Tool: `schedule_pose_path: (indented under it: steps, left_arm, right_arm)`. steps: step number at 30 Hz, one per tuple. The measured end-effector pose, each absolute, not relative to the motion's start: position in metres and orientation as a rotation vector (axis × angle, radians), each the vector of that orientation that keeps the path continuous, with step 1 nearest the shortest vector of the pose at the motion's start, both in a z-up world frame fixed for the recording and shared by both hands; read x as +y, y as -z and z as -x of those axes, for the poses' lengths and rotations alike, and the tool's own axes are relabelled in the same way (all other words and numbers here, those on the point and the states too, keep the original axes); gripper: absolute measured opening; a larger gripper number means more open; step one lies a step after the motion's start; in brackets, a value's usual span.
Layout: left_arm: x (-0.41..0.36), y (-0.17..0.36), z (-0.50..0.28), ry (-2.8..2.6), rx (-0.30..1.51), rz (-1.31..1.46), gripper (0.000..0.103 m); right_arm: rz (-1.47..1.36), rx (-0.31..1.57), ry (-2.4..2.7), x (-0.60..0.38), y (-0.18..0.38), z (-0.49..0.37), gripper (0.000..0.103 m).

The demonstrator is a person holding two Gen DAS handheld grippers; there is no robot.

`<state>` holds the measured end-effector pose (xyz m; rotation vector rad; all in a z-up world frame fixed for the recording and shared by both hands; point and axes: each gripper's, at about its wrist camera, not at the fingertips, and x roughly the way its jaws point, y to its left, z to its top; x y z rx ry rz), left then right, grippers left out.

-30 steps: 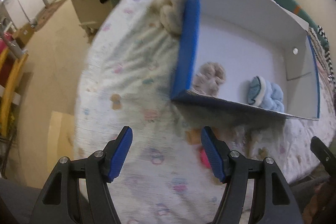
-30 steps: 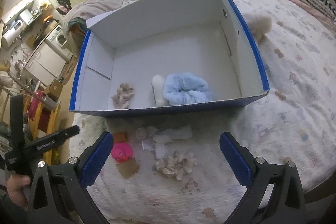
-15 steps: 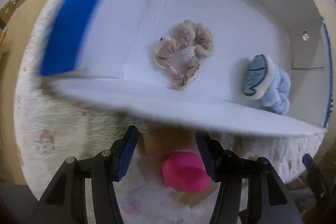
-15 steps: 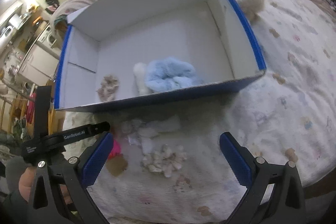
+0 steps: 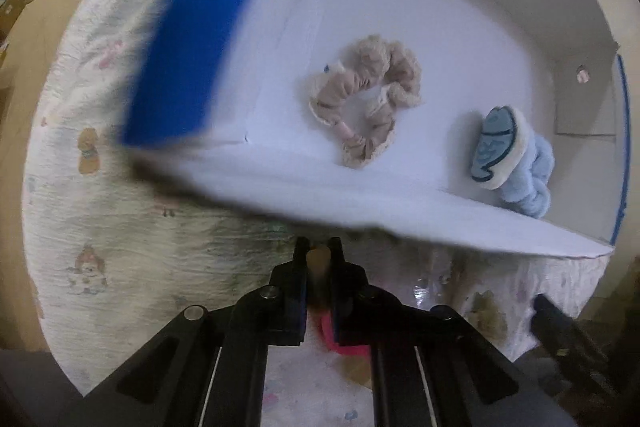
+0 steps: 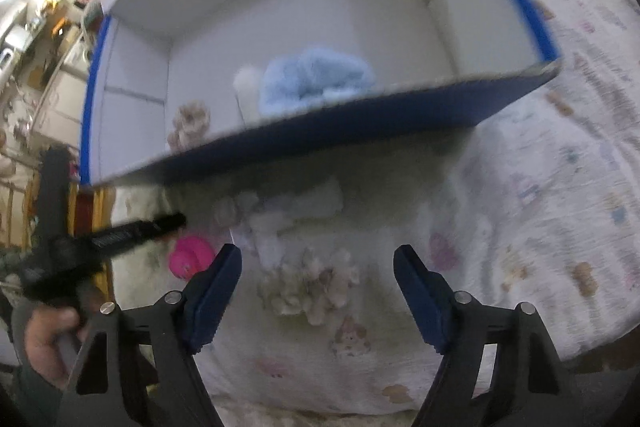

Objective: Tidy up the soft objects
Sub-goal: 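Grasp the tan plush toy with the left gripper while the right grasps white fluff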

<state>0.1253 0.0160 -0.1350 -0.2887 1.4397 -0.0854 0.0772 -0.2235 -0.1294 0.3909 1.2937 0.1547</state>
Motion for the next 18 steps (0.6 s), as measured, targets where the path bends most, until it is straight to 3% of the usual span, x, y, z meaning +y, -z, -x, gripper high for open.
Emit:
schedule_pose_path:
  steps: [6, 8, 10, 11, 13, 18]
  left_arm:
    - [0.024, 0.111, -0.117, 0.084, 1.377, 0.270, 0.008]
    - [0.026, 0.103, -0.112, 0.073, 1.353, 0.245, 0.008]
    - [0.028, 0.094, -0.107, 0.076, 1.332, 0.237, 0.008]
    - [0.031, 0.091, -0.105, 0.078, 1.328, 0.238, 0.008]
    - [0.034, 0.087, -0.101, 0.074, 1.325, 0.246, 0.008]
    - [0.056, 0.082, -0.091, 0.056, 1.319, 0.257, 0.008]
  right_arm:
    - [-0.362, 1.364, -0.154, -0.212, 0.152, -0.082, 0.083]
    - [-0.353, 1.393, -0.174, -0.205, 0.160, -0.083, 0.075]
    - [-0.317, 1.409, -0.190, -0.194, 0.165, -0.084, 0.049]
    - [-0.296, 1.414, -0.199, -0.191, 0.166, -0.083, 0.042]
    - [-0.279, 1.393, -0.219, -0.187, 0.162, -0.081, 0.018]
    - [-0.309, 1.293, -0.225, -0.195, 0.136, -0.078, 0.016]
